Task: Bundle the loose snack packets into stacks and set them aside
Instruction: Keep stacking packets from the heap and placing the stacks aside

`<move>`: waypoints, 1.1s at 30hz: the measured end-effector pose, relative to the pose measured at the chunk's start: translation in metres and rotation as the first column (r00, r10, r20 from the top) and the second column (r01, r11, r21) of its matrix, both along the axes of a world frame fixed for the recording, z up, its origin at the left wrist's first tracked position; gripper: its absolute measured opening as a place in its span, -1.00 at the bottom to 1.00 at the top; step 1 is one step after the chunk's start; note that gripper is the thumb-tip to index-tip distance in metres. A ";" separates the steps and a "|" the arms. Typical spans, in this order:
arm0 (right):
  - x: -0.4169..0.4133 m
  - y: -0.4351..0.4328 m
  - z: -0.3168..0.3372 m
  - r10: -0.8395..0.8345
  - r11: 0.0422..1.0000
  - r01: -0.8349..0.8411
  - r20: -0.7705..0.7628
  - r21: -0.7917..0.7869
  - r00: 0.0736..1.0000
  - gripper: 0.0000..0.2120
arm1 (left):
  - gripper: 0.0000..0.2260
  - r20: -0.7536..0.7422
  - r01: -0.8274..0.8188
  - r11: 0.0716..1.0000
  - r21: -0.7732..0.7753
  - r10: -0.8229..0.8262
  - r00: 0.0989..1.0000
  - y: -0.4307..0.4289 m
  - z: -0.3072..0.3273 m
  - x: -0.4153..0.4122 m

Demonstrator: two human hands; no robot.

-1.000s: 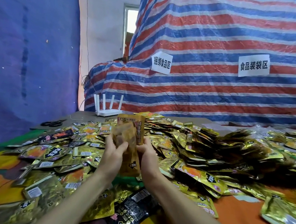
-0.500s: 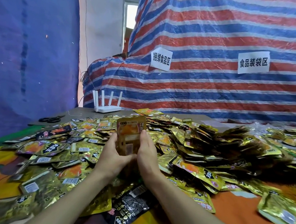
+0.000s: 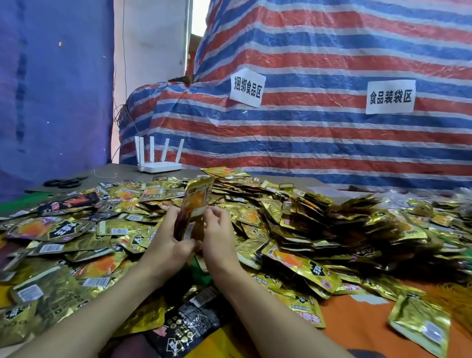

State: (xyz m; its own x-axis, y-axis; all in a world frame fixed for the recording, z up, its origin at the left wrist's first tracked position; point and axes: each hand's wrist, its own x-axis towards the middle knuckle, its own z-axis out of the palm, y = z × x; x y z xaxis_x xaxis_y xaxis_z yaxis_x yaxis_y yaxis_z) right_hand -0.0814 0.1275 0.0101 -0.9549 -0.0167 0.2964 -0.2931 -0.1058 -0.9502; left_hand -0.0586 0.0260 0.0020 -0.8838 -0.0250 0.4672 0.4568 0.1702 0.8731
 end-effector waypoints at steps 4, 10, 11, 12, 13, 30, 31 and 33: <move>0.010 0.011 0.013 -0.144 0.989 0.142 -0.081 -0.037 0.986 -0.92 | -0.56 -0.017 -0.006 0.999 -0.043 0.005 1.000 0.007 0.003 0.003; 0.026 0.043 0.030 -0.288 0.937 0.320 -0.206 0.143 0.935 -0.94 | -0.78 0.113 0.079 0.978 -0.195 -0.058 0.992 0.011 0.001 0.006; 0.031 0.053 0.031 -0.279 0.921 0.332 -0.247 0.205 0.928 -0.94 | -0.80 0.101 0.075 0.978 -0.193 -0.056 0.993 0.013 0.001 0.008; 0.036 0.066 0.032 -0.275 0.901 0.349 -0.285 0.256 0.918 -0.94 | -0.80 0.085 0.071 0.979 -0.194 -0.055 0.995 0.015 0.002 0.010; 0.042 0.081 0.033 -0.273 0.874 0.372 -0.319 0.311 0.907 -0.96 | -0.79 0.072 0.071 0.980 -0.186 -0.059 0.996 0.016 0.003 0.012; 0.088 0.334 0.033 -0.542 -0.230 0.116 -0.227 0.966 0.809 -0.90 | -0.73 -0.057 0.176 0.966 -0.191 -0.190 0.980 0.023 0.012 0.026; 0.089 0.335 0.033 -0.533 -0.233 0.131 -0.239 0.964 0.812 -0.89 | -0.74 -0.049 0.164 0.969 -0.185 -0.176 0.983 0.022 0.012 0.026; 0.090 0.335 0.034 -0.525 -0.257 0.122 -0.244 0.959 0.815 -0.93 | -0.74 -0.039 0.140 0.975 -0.174 -0.149 0.988 0.020 0.011 0.025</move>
State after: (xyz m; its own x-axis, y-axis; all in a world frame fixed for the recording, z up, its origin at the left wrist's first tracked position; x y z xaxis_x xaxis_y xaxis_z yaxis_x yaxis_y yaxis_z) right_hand 0.0082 0.4623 0.0437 -0.9483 0.2652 0.1741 0.2861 0.9521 0.1082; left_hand -0.0335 0.0455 0.0133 -0.8466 0.1854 0.4989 0.5314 0.2429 0.8116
